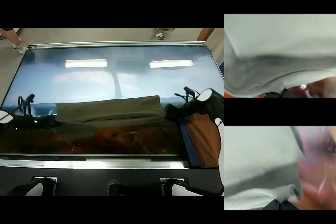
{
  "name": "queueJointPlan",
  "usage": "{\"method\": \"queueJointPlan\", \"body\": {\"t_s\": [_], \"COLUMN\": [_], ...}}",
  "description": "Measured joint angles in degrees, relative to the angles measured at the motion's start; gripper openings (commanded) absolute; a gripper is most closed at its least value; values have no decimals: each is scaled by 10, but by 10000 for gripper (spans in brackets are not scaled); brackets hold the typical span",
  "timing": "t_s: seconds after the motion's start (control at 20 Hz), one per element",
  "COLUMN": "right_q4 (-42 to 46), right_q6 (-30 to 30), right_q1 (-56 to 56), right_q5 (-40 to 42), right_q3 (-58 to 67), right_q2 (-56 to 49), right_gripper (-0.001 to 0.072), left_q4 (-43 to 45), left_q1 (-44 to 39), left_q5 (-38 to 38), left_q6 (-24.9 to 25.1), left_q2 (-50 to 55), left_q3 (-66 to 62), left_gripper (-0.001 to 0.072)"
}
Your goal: Fold the shirts.
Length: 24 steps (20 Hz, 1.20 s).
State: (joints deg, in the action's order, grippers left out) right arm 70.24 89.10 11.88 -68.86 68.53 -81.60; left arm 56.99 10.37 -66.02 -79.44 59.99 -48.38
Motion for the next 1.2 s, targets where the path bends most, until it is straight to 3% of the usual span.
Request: {"method": "queueJointPlan", "body": {"t_s": [0.4, 0.65, 0.7, 0.75, 0.8, 0.85, 1.05, 1.15, 1.2], "right_q4": [4, -30, -34, -38, -41, -44, -49, -53, -56], "right_q6": [56, 64, 66, 72, 75, 78, 78, 74, 69], "right_q1": [-40, -43, -43, -43, -43, -43, -19, 2, 7], "right_q5": [79, 120, 123, 124, 126, 127, 122, 107, 100], "right_q3": [137, 151, 152, 153, 153, 154, 163, 165, 166], "right_q2": [-144, -188, -192, -195, -198, -198, -184, -184, -188], "right_gripper": [43, 45, 94, 241, 455, 577, 588, 697, 698], "left_q4": [0, 0, 0, 0, 0, 0, 0, 0, -1], "left_q1": [-1, -1, -2, -2, -4, -4, 3, 7, 6], "left_q5": [-3, -35, -43, -48, -53, -62, -106, -122, -123], "left_q6": [-10, -17, -18, -18, -19, -20, -20, -20, -20], "left_q2": [250, 352, 365, 375, 381, 386, 393, 383, 376], "left_q3": [-243, -303, -308, -311, -314, -318, -346, -359, -363], "left_gripper": [34, 40, 120, 302, 494, 535, 526, 526, 526]}}
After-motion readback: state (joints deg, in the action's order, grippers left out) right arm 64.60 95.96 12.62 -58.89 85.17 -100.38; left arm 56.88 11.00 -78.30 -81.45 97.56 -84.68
